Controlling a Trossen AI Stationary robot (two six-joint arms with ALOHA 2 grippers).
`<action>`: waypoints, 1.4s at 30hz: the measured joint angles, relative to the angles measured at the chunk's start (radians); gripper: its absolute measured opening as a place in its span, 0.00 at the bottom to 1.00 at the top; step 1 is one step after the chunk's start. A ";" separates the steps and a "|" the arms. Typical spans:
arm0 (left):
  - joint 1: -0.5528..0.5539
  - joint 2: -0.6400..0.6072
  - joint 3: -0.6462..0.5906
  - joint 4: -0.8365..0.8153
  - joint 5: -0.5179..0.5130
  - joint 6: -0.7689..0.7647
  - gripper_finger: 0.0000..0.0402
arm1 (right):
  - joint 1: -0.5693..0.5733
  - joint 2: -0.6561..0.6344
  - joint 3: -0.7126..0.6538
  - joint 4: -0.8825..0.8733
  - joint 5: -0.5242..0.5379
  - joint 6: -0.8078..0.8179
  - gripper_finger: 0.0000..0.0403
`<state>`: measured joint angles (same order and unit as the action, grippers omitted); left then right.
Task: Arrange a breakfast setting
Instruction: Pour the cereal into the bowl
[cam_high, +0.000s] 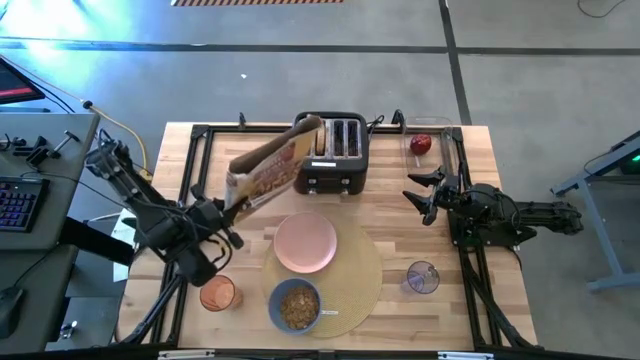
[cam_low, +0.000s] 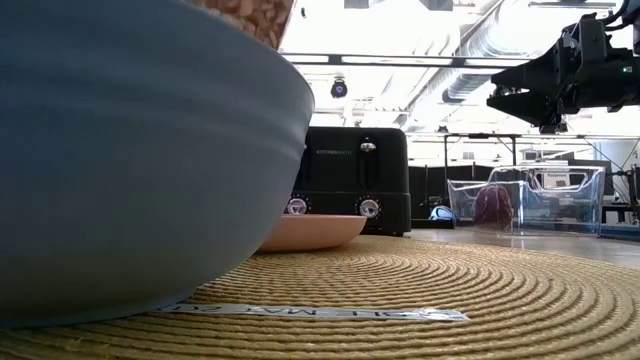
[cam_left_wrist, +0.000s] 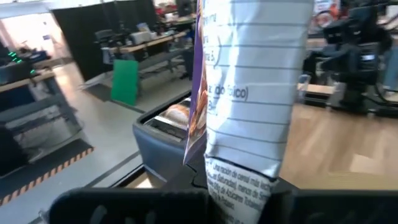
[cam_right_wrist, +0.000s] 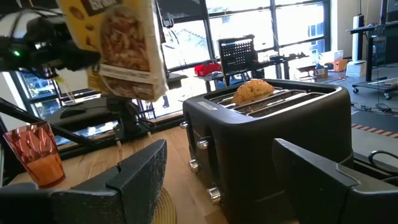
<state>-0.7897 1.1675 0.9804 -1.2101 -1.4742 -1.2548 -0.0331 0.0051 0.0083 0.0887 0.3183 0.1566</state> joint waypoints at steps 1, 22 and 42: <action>0.013 0.000 -0.017 0.000 0.000 -0.023 0.01 | 0.000 0.000 0.000 0.000 0.000 0.000 0.70; 0.239 0.001 -0.302 0.000 0.050 -0.351 0.01 | 0.000 0.000 0.000 0.000 0.000 0.000 0.70; 0.445 0.002 -0.511 0.303 0.053 -0.409 0.01 | 0.000 0.000 0.000 0.000 0.000 0.000 0.70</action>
<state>-0.3452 1.1690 0.4692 -0.9066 -1.4212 -1.6633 -0.0330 0.0053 0.0086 0.0883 0.3187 0.1566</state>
